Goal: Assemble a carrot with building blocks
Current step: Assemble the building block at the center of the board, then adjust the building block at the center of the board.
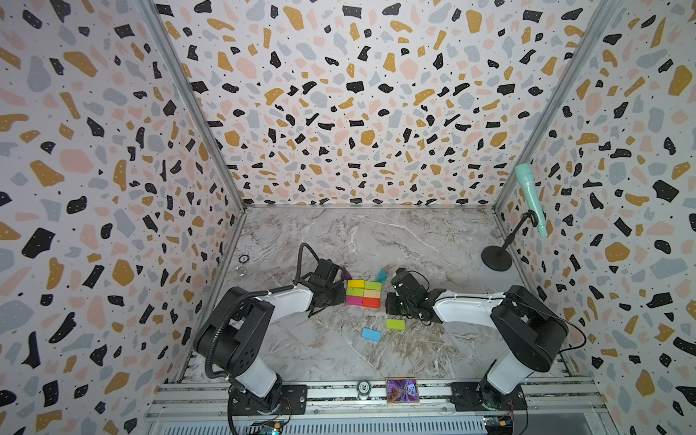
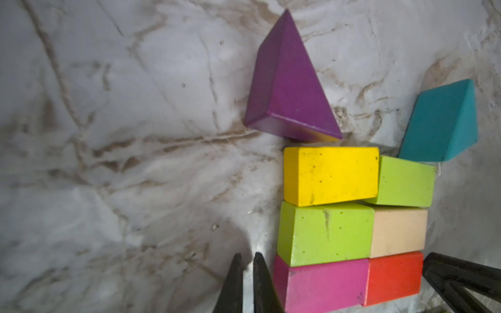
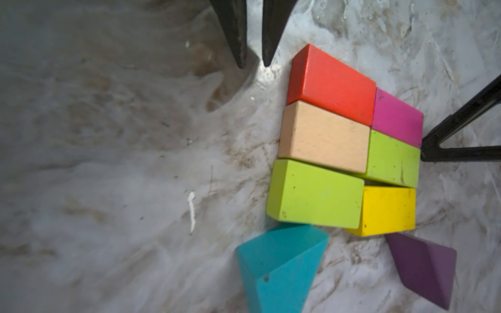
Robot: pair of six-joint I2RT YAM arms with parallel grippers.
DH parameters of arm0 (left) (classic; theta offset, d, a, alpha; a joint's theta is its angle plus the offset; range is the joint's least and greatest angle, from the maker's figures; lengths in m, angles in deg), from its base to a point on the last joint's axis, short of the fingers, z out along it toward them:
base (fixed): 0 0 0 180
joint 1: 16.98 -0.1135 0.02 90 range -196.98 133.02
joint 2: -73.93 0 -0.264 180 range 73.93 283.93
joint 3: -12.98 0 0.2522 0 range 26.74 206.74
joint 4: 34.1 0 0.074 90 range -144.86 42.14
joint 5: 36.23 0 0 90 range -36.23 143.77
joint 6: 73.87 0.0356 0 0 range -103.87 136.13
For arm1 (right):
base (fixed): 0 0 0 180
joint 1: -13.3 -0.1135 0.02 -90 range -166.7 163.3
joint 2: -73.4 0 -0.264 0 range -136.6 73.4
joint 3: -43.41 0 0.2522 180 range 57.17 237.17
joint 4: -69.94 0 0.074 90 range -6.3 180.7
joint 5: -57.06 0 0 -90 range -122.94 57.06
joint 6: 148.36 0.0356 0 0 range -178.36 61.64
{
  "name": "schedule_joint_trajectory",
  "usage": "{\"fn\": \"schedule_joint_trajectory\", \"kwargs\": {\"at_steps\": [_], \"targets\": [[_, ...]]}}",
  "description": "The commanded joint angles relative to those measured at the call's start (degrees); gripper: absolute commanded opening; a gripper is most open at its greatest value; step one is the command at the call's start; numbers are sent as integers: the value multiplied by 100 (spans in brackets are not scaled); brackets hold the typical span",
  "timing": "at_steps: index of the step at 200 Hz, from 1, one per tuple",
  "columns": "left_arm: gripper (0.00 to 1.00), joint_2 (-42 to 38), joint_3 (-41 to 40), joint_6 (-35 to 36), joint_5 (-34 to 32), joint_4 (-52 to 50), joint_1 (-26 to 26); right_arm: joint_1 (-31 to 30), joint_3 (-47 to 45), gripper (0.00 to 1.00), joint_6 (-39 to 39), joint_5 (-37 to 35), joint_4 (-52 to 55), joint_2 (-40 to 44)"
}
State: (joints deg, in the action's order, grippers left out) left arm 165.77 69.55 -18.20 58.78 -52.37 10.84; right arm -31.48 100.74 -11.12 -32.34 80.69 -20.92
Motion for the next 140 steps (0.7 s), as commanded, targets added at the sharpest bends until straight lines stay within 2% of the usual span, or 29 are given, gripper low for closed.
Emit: {"fn": "schedule_joint_trajectory", "kwargs": {"at_steps": [1, 76, 140], "targets": [[12, 10, 224, -36, -334, -228, -25, 129, 86, 14, -192, -33, 196, 66], [11, 666, 688, 5, -374, 41, -96, 303, 563, 14, -379, -20, 16, -604], [11, 931, 878, 7, -256, 150, -100, 311, 677, 14, -374, -67, -52, -802]]}}
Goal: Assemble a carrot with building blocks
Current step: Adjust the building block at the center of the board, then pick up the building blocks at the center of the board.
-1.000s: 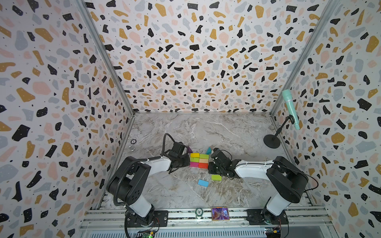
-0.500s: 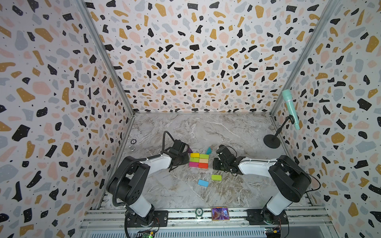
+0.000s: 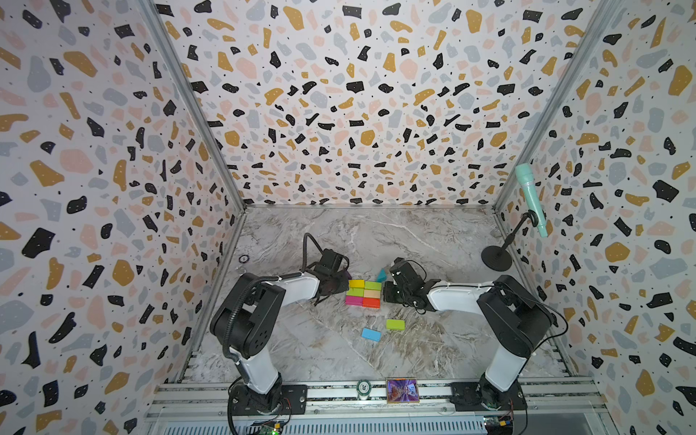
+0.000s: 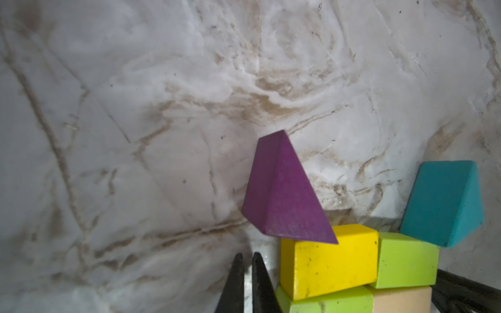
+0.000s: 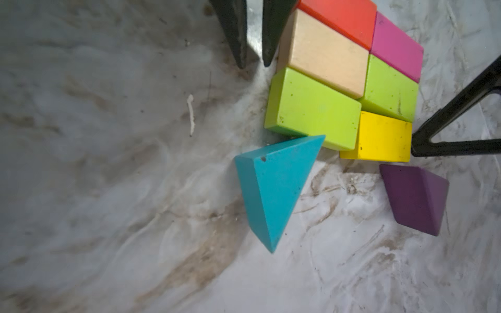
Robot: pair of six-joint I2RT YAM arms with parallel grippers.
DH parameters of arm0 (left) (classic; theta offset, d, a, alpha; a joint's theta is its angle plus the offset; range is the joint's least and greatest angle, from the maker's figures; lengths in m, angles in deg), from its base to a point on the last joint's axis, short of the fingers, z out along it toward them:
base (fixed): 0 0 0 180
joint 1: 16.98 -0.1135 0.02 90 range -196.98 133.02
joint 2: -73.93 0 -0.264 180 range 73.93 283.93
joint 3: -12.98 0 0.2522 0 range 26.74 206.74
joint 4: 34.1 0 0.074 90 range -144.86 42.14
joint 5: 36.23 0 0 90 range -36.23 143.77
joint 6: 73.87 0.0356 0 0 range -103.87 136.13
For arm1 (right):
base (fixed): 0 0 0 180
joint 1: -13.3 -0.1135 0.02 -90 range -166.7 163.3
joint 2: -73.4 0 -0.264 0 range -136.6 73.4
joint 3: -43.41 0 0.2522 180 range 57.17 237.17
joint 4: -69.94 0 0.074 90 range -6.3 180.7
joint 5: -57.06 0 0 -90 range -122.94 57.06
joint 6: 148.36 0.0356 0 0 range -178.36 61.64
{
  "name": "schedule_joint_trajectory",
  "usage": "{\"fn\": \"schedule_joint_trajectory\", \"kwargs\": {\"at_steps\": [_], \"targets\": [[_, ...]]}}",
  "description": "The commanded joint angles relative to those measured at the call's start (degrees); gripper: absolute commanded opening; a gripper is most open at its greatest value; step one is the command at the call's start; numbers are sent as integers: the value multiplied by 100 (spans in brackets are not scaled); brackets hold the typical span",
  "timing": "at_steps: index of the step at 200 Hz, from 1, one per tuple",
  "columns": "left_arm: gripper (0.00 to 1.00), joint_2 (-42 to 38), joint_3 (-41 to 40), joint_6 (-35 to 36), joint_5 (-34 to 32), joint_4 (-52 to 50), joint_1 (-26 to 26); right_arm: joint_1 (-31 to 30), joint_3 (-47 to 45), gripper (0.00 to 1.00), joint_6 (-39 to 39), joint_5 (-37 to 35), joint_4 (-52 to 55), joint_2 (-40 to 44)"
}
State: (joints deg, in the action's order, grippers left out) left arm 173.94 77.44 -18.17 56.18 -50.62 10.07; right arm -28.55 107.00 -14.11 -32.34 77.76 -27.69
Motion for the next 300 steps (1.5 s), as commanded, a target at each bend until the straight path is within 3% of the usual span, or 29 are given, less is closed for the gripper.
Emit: {"fn": "schedule_joint_trajectory", "kwargs": {"at_steps": [1, 151, 207, 225, 259, 300], "targets": [[11, 115, 89, 8, 9, -23, -24, 18, 48, 14, -79, -68, 241, -127], [10, 296, 195, -41, 154, 35, -24, 80, 230, 14, -208, -68, 240, -331], [11, -279, -281, -180, -95, -178, -41, 133, -269, 16, -132, -111, 425, 360], [15, -689, -587, -264, -176, -245, -42, 111, -553, 23, -55, -102, 626, 858], [33, -1605, -1146, -410, -386, -409, -43, -399, -850, 51, 277, -560, 1408, 1897], [46, -2340, -1483, -377, -432, -560, -98, -1308, -610, 70, 1070, -1117, 2363, 2001]]}}
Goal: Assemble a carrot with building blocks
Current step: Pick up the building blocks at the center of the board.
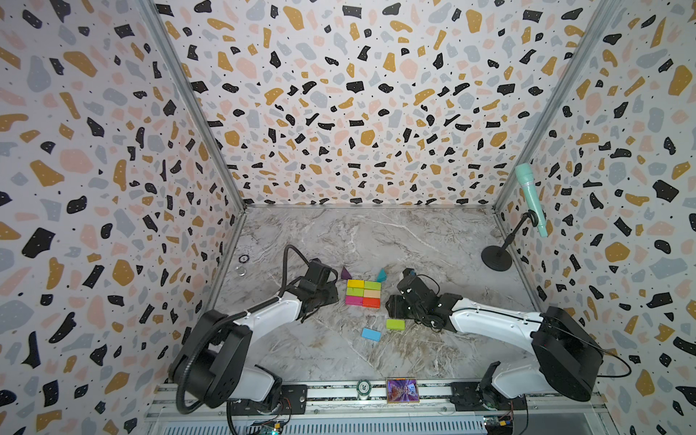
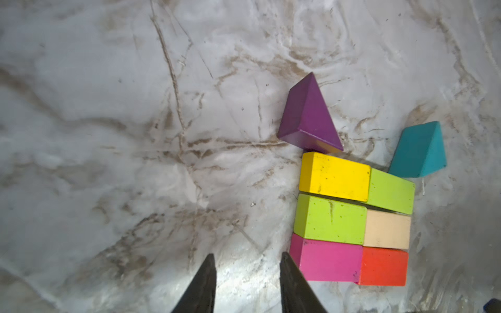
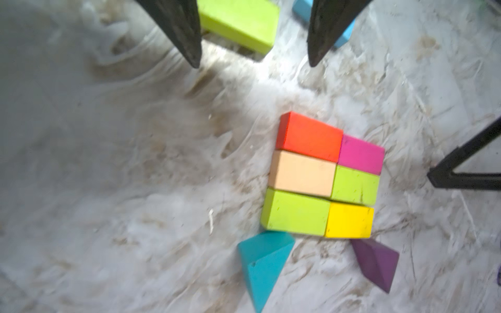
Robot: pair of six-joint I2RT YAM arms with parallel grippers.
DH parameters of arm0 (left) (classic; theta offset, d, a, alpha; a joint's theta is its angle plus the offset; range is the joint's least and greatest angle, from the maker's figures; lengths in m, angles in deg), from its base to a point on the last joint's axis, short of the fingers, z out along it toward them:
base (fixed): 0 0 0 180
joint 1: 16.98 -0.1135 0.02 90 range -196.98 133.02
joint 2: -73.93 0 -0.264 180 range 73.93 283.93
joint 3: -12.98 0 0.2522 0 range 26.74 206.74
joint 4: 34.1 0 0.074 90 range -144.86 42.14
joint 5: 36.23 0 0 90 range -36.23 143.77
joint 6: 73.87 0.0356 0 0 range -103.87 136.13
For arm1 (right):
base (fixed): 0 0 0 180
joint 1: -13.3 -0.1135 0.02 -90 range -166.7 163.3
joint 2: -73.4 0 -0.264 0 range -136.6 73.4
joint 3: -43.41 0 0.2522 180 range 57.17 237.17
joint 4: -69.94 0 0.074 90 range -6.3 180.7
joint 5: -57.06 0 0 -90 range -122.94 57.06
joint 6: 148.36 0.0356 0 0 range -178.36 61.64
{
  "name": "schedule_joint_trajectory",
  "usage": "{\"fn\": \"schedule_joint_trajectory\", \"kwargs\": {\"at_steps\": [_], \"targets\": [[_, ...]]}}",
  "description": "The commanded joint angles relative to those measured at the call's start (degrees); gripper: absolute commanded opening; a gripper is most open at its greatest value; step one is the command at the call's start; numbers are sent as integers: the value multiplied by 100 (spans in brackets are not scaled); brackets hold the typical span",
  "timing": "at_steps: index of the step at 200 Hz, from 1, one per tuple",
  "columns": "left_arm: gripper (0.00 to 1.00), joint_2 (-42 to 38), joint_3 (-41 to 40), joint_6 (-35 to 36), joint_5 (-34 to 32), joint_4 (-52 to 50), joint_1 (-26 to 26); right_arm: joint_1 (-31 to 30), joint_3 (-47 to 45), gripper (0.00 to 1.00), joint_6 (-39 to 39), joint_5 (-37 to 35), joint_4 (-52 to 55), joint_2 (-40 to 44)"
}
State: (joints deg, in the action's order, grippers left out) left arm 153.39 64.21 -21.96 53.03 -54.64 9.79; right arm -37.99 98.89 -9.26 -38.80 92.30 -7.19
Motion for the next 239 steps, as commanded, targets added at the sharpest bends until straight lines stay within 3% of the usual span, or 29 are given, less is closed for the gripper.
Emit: {"fn": "schedule_joint_trajectory", "kwargs": {"at_steps": [1, 52, 150, 239], "targets": [[47, -293, -161, 7, -114, -157, -68, -377, 208, 71, 601, -478, 926, -68], [51, -534, -307, 160, 210, -61, -188, -914, 695, 75, 1225, -888, 1593, -735], [52, -586, -524, 250, 493, 184, -266, -932, 913, 76, 1523, -1112, 1949, -632], [52, -428, -575, 337, 639, 309, -287, -922, 967, 74, 1526, -822, 1544, -1240]]}}
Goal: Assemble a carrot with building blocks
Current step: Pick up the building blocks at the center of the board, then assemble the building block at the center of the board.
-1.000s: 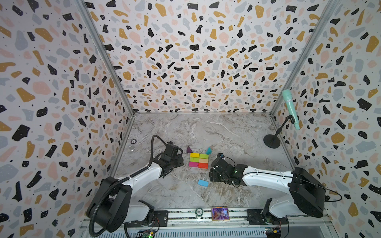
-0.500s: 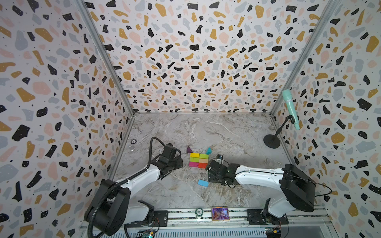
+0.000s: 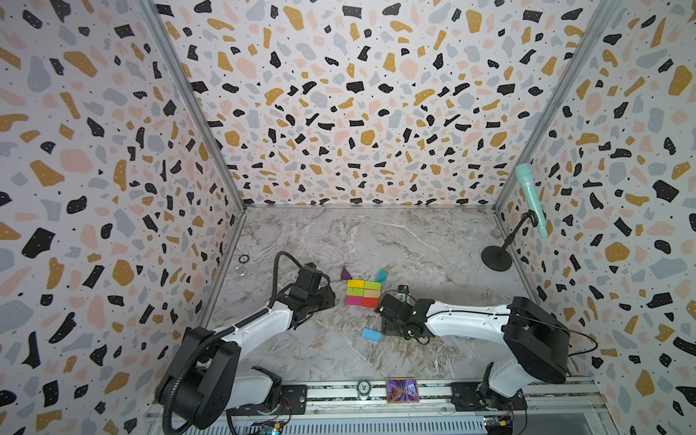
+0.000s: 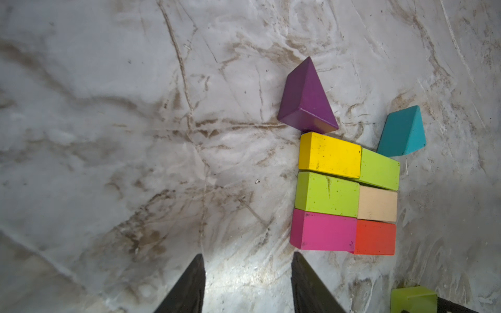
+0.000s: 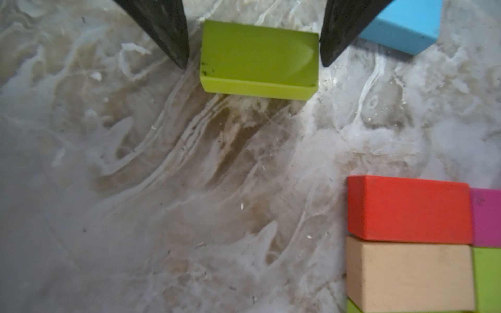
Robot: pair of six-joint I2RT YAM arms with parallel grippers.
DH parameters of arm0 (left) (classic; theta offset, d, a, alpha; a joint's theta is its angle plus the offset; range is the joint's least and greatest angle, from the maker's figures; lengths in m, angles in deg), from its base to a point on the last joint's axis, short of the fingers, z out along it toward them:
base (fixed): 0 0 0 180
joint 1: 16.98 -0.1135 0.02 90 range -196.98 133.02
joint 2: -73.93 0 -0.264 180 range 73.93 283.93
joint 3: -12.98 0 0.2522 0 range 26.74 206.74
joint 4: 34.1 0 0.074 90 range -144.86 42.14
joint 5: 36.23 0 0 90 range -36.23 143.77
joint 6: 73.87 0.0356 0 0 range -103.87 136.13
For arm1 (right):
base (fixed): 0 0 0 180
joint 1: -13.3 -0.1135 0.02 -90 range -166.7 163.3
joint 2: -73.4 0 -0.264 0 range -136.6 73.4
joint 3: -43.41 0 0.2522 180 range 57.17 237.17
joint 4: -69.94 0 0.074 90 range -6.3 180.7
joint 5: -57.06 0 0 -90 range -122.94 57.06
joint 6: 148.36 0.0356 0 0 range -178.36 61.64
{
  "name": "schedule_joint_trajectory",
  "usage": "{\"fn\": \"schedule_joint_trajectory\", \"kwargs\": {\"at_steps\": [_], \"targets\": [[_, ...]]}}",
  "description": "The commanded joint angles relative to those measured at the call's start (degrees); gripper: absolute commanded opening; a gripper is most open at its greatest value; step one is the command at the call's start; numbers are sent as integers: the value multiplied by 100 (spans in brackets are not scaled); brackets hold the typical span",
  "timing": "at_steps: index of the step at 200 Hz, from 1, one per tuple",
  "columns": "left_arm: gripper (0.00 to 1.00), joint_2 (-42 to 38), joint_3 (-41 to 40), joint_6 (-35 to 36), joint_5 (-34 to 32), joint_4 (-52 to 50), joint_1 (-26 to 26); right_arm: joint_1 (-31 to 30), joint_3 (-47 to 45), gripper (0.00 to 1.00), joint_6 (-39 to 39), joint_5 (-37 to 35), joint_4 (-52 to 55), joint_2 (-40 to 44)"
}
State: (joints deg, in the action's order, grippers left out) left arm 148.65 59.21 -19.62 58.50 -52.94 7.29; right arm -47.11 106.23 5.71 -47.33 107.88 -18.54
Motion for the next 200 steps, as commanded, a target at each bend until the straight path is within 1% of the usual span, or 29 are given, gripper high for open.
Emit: {"fn": "schedule_joint_trajectory", "kwargs": {"at_steps": [1, 11, 30, 58, 124, 166, 200], "targets": [[52, 49, -74, 103, 100, 139, -41, -9, 239, 74, 27, 32, -17, -119], [52, 59, -83, 103, 122, 156, -52, -7, 283, 70, 11, 41, -25, -183], [52, 78, -92, 103, 157, 173, -54, -11, 381, 59, -56, 103, -110, -338], [52, 78, -101, 116, 192, 192, -58, -40, 683, 52, -105, 204, -186, -571], [52, -9, -250, 150, 307, 295, -103, -204, 1493, 52, 96, 358, -344, -1261], [53, -74, -241, 156, 389, 314, -131, -244, 1546, 53, 536, 317, -569, -1438], [53, -43, -239, 204, 472, 328, -160, -254, 1705, 53, 608, 292, -504, -1584]]}}
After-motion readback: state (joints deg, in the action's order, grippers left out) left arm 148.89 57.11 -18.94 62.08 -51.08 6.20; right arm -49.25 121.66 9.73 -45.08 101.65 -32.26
